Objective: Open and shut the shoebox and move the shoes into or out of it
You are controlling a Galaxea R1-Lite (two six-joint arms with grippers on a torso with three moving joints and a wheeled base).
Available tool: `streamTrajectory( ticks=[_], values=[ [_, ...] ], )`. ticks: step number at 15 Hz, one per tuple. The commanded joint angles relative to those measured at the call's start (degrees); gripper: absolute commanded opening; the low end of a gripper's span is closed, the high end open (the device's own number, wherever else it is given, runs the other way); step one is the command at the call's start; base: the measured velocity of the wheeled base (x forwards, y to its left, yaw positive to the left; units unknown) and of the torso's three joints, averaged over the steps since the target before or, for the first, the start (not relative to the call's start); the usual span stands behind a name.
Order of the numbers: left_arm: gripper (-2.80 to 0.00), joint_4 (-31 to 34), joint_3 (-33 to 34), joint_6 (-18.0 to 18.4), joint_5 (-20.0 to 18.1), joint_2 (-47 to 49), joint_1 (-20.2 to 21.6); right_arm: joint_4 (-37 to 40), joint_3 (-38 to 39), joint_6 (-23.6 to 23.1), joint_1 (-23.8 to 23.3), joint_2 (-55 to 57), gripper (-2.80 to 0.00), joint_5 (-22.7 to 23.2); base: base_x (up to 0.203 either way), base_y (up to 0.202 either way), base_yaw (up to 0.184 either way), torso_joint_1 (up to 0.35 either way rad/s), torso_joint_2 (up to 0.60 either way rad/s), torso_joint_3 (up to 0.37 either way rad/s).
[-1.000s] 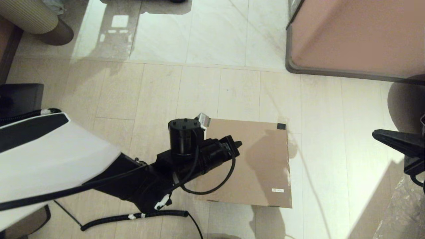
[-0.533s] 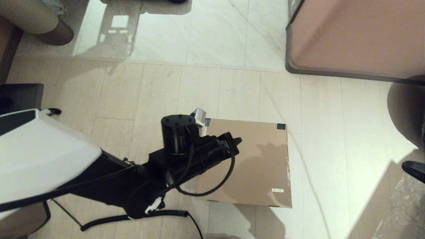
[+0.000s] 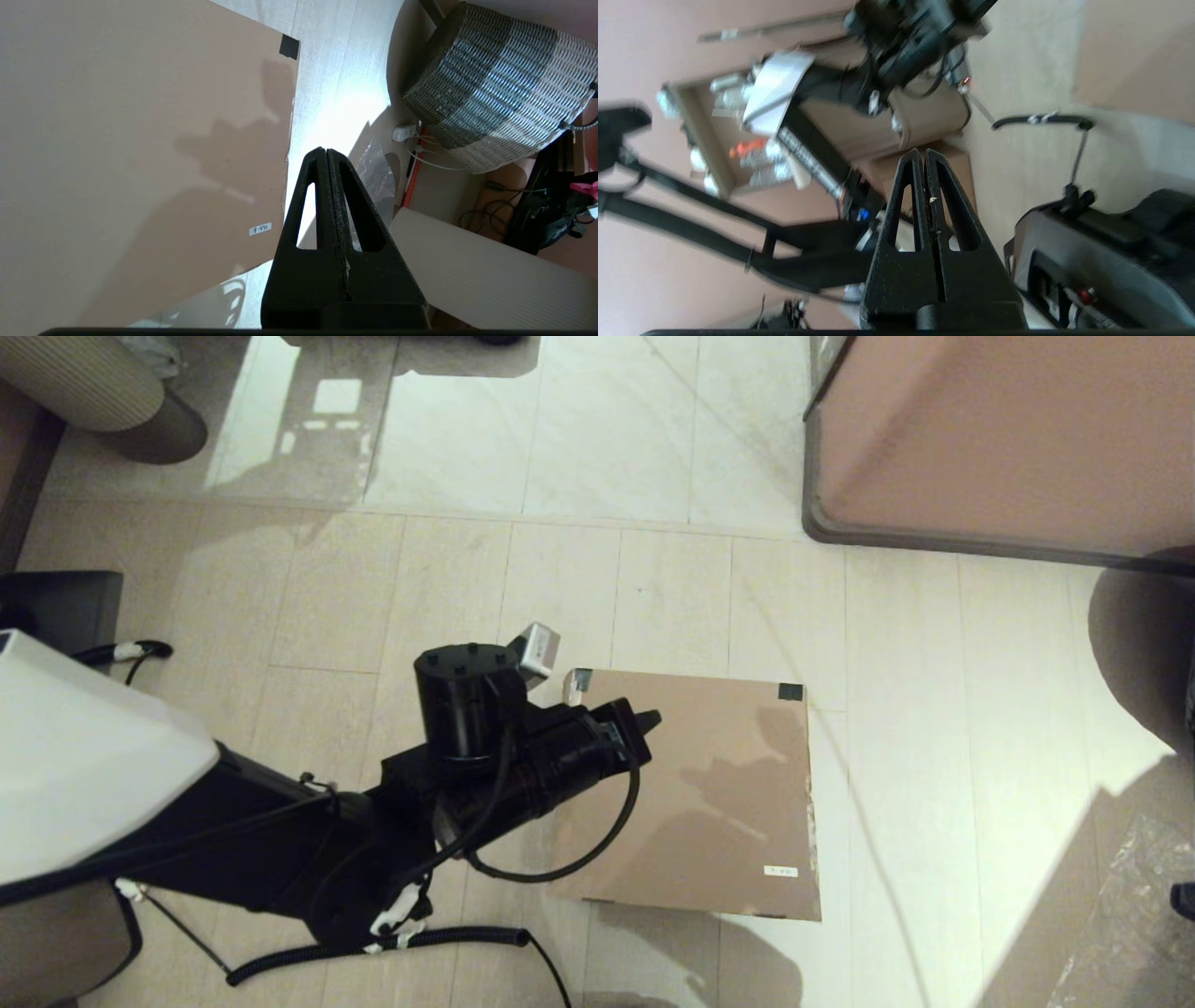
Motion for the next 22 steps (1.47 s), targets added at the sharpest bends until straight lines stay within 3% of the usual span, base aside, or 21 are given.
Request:
streamTrajectory(
  ticks=[1, 5, 7, 10, 14, 16, 19, 20, 22],
  values=[
    [-2.80, -0.4, 2.1, 0.1, 0.1, -1.1, 0.5, -0.5, 2.8, 0.7, 3.4, -3.0, -2.80, 0.5, 0.000, 0.000, 0.000, 0.000, 0.00, 0.000],
    [-2.80, -0.7, 14.2, 1.8, 3.6, -10.5, 4.4, -0.4, 4.6, 1.6, 2.8, -2.0, -2.80, 0.5, 0.000, 0.000, 0.000, 0.000, 0.00, 0.000],
    [-2.80, -0.5, 21.5, 3.5, 4.0, -18.2, 9.3, 6.1, 4.6, 1.9, -1.1, -1.9, -2.80, 0.5, 0.000, 0.000, 0.000, 0.000, 0.00, 0.000],
    [-2.80, -0.5, 36.6, 9.4, 4.0, -30.2, 20.5, 13.5, 4.6, 2.0, -7.8, -1.9, -2.80, 0.5, 0.000, 0.000, 0.000, 0.000, 0.00, 0.000],
    [-2.80, -0.4, 52.9, 14.1, 3.5, -42.7, 27.8, 11.9, 4.6, 1.8, -7.7, -1.2, -2.80, 0.5, 0.000, 0.000, 0.000, 0.000, 0.00, 0.000],
    [-2.80, 1.0, 53.9, 19.1, 3.6, -47.1, 32.6, 9.3, 4.6, 1.9, -7.7, 0.2, -2.80, 0.5, 0.000, 0.000, 0.000, 0.000, 0.00, 0.000],
    [-2.80, 3.8, 54.0, 29.9, 3.1, -55.1, 38.4, 8.4, 4.6, 1.9, -7.7, 1.0, -2.80, 0.5, 0.000, 0.000, 0.000, 0.000, 0.00, 0.000],
    [-2.80, 6.9, 54.0, 32.0, 2.7, -59.7, 38.8, 8.4, 4.6, 1.8, -7.7, 1.2, -2.80, 0.5, 0.000, 0.000, 0.000, 0.000, 0.00, 0.000],
    [-2.80, 19.1, 54.0, 36.4, 2.3, -72.7, 39.1, 7.5, 4.6, 1.8, -7.8, 1.5, -2.80, 0.5, 0.000, 0.000, 0.000, 0.000, 0.00, 0.000]
  ],
)
